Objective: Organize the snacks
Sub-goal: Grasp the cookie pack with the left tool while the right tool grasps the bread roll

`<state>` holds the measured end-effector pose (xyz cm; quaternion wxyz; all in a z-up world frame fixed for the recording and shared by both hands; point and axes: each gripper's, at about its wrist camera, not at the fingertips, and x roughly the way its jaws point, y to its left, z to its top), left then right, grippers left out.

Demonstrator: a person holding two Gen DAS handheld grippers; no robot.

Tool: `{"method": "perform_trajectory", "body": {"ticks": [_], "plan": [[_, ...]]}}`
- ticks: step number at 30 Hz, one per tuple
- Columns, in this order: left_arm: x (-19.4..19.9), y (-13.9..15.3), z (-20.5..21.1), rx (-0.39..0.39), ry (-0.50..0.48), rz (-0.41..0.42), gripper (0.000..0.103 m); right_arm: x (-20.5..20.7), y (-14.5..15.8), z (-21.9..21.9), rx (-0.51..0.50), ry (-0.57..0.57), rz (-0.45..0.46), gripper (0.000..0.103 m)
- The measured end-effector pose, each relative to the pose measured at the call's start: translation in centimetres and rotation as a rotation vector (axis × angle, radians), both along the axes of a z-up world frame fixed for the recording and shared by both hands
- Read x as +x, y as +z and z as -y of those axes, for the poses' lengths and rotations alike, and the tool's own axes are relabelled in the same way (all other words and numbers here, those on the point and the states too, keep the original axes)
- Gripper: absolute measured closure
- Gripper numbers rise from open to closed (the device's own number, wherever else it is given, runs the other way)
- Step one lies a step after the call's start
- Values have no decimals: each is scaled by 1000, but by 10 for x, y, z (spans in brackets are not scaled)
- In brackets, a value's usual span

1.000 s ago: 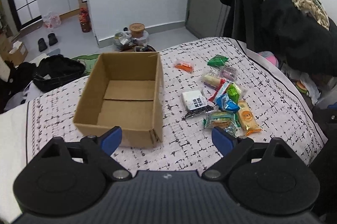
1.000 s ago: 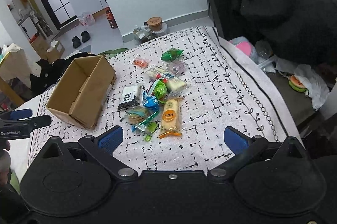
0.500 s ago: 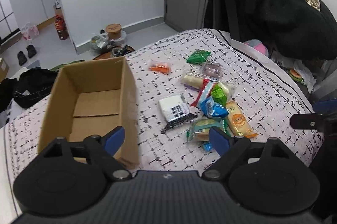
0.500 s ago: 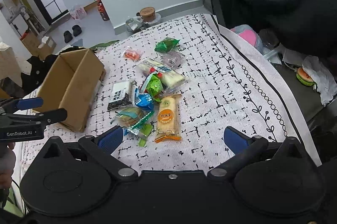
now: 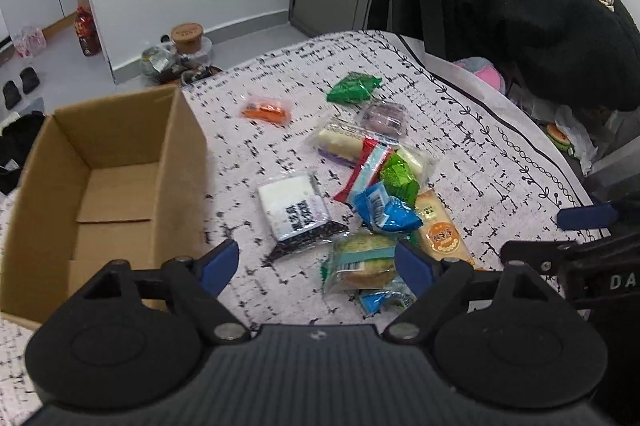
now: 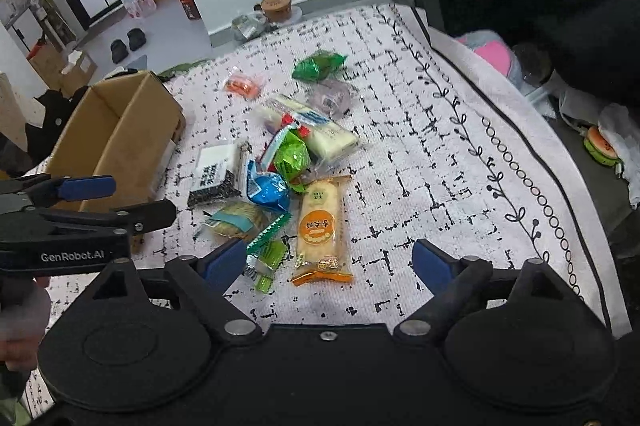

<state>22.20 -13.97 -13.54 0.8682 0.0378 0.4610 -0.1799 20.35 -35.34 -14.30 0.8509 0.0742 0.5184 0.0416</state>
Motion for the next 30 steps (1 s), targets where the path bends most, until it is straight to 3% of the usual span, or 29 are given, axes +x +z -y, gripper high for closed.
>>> {"method": "perform_trajectory", "body": {"ticks": [9,17,22,24,26,28,30], "plan": [[13,-34,11,-74,-1,-79,17,16,-32,7,7,-16,-74,29],[27,-60,18,-125,14,-148,17,24,-46,16,27,-9,-117,29],[36,-74,24,-118,33,-185,18,28,-53,12,24,15,-126,28],[38,-78,24,-124,41,-208,21,31,-56,12,26,18,-131,28],[36,-79,27,-100,37,-196,39,33,-59,13,29,20,-134,28],[36,-77,26,-101,35,-197,48,36,-62,12,31,23,-137,28],[36,-75,23,-109,40,-203,50,39,-65,10,35,28,-138,28]]}}
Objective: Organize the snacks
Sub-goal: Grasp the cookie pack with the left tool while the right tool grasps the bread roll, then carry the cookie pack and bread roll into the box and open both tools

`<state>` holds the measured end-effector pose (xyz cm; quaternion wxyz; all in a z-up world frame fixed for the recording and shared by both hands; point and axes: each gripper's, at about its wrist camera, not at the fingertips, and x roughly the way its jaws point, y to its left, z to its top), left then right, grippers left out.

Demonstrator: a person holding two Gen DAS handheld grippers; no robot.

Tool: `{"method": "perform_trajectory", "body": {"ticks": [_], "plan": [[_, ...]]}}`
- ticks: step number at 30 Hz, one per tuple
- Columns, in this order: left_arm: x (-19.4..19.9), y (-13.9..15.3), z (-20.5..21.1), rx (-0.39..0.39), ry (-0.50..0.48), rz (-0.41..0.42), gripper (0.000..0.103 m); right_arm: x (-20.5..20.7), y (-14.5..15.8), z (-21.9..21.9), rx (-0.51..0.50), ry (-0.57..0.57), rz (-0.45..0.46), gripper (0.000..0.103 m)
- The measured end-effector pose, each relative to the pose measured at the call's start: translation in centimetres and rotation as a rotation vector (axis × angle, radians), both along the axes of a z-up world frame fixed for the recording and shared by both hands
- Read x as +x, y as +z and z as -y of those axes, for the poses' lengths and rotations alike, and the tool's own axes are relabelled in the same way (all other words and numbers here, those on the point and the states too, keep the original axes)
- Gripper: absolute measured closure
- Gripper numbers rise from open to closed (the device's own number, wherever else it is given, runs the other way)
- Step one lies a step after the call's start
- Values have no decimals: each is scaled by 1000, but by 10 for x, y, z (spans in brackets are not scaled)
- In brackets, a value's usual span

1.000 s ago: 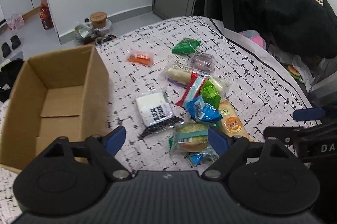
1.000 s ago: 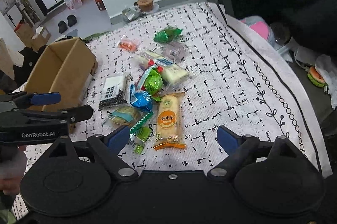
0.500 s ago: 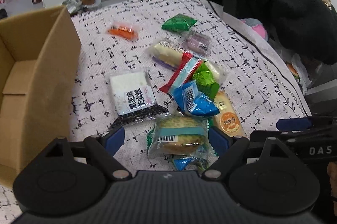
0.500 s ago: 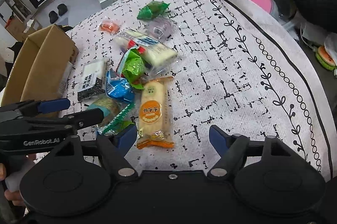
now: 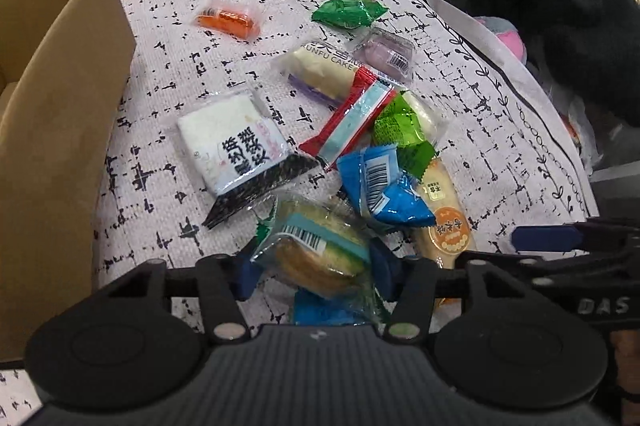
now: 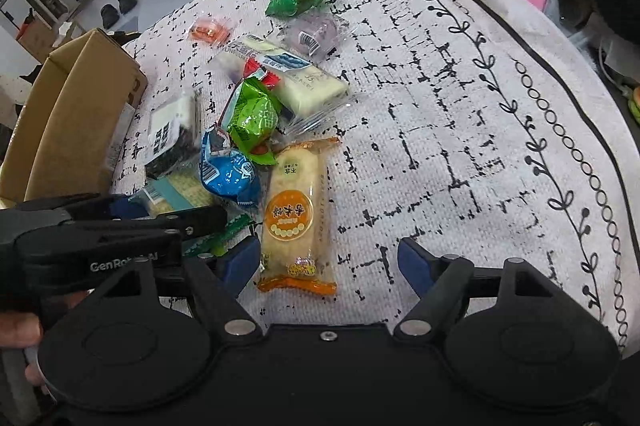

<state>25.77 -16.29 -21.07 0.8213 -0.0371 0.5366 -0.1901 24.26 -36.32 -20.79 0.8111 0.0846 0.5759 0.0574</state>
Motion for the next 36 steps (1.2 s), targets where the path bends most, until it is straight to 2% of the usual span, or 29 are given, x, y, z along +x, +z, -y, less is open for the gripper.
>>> {"method": "perform_trajectory", "body": {"ticks": [2,9,11,13,15,16,23,36], "plan": [[-1,3,-2,8,-1,7,55,3,-4,-2,6,1,-6,28],[-3,6,-13,-4,35,9,58,8,-10,-13,12,12,-10,29],[-5,8,-16,-12,43,17,58,8,-13,-19,3,9,-24,36],[-8,12,-18,-27,41,30,58,8,-16,-22,-20,-6,-35,57],[-10,17,-20,-34,44,43,58,7,-16,-24,-28,-22,-35,69],[-11,18,-21,-36,46,47,58,6,-15,-23,-14,-31,-38,71],[-19,29,-32,-50,62,79,59,-8,3,-23,22,-67,0,71],[-35,69,-57,-69,110,186,59,-19,42,-41,48,-66,98,71]]}}
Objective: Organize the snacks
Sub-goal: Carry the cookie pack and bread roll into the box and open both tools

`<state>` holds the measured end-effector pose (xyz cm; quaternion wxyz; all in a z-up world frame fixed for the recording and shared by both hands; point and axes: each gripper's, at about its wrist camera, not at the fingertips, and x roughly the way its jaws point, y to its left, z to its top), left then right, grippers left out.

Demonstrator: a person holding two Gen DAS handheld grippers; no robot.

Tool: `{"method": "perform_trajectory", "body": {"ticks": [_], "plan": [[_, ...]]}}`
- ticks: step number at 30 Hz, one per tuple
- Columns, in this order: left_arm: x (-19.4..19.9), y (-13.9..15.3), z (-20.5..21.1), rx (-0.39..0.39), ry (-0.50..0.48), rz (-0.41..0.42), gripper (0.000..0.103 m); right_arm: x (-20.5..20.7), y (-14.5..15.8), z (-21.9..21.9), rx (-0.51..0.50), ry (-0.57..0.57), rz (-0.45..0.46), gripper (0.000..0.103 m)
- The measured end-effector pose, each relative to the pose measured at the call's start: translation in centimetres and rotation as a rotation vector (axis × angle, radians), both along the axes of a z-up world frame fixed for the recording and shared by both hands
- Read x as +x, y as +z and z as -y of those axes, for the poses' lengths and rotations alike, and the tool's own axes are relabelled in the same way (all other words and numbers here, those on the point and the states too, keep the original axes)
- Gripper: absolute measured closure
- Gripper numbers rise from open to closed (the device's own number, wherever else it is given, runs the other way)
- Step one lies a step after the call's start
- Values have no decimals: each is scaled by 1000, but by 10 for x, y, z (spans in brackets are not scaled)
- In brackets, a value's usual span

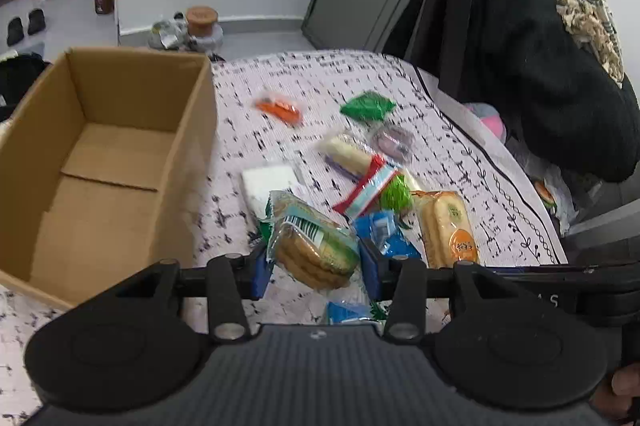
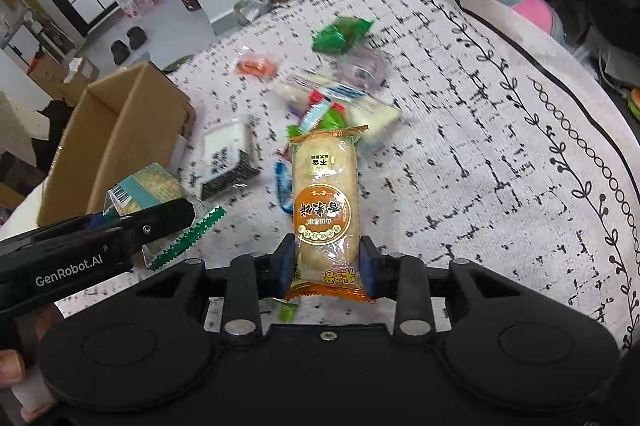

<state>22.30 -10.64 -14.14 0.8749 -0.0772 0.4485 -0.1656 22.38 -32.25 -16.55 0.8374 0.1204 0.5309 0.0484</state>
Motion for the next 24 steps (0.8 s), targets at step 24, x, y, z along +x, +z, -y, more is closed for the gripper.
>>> {"method": "perform_trajectory", "body": {"ticks": [24], "plan": [[-14,42,-93,79,212,124,59,15,45,-102,64,96,177,71]]}}
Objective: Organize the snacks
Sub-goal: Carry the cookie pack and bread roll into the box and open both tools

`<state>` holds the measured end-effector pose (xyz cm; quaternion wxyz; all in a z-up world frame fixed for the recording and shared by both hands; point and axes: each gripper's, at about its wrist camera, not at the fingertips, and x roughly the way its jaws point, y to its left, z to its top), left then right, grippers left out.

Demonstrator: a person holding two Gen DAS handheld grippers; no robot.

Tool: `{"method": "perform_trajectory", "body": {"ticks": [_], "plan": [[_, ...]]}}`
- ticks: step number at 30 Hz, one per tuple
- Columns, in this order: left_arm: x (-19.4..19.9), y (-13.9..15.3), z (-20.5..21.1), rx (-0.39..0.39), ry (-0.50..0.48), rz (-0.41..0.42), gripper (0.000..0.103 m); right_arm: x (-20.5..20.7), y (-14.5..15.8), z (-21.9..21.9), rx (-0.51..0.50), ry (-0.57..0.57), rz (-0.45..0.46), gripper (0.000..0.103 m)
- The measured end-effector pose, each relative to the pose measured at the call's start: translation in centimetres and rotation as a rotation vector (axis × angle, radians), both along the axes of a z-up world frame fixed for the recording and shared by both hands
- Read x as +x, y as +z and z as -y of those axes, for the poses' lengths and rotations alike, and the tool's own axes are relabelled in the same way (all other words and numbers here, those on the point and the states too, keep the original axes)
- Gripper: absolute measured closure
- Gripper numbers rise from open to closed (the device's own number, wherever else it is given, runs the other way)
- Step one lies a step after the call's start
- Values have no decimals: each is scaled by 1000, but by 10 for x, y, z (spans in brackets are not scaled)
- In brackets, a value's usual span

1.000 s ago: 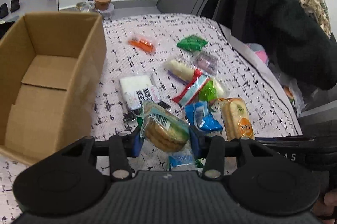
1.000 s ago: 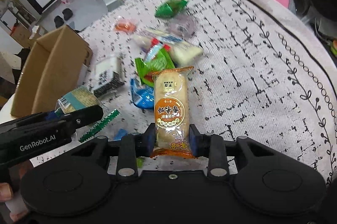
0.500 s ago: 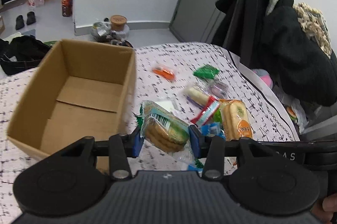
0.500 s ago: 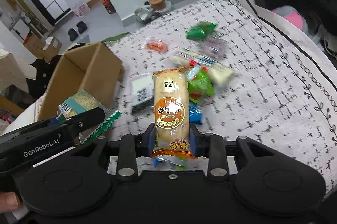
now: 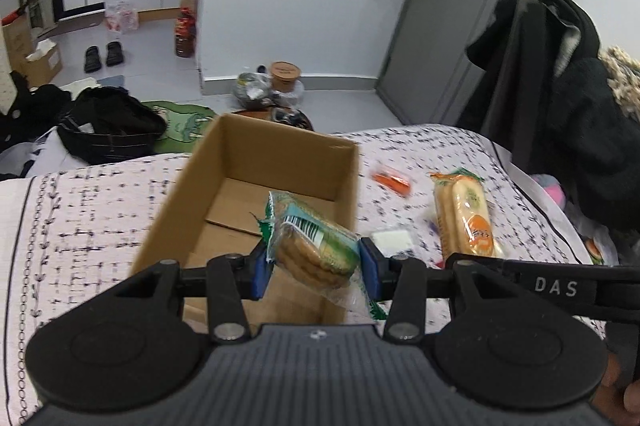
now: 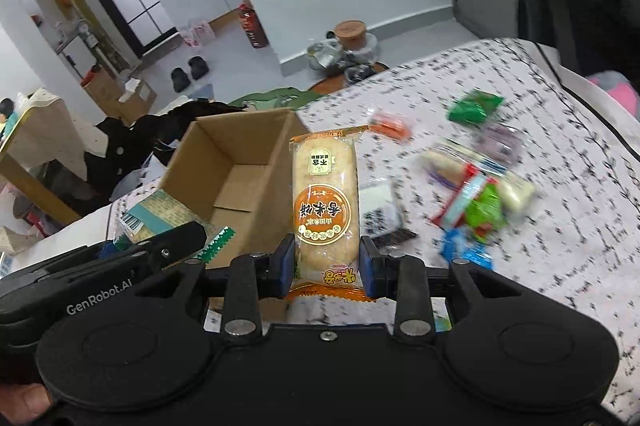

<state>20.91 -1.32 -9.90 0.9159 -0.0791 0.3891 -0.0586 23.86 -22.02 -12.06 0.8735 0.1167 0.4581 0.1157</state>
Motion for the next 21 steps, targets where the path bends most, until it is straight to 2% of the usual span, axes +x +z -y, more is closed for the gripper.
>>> {"method": "perform_trajectory", "body": {"ticks": [7,12,21], "plan": [[6,-5,-30,27,55,8,59,12,4,-25,15,42,34,71],[15,-17,-46,31,83,-10,59,20,-4,-43,46,61,28,71],[21,-42,-59,-7,101,-55,58,30,-26,-73,102,108,-20,71]]}}
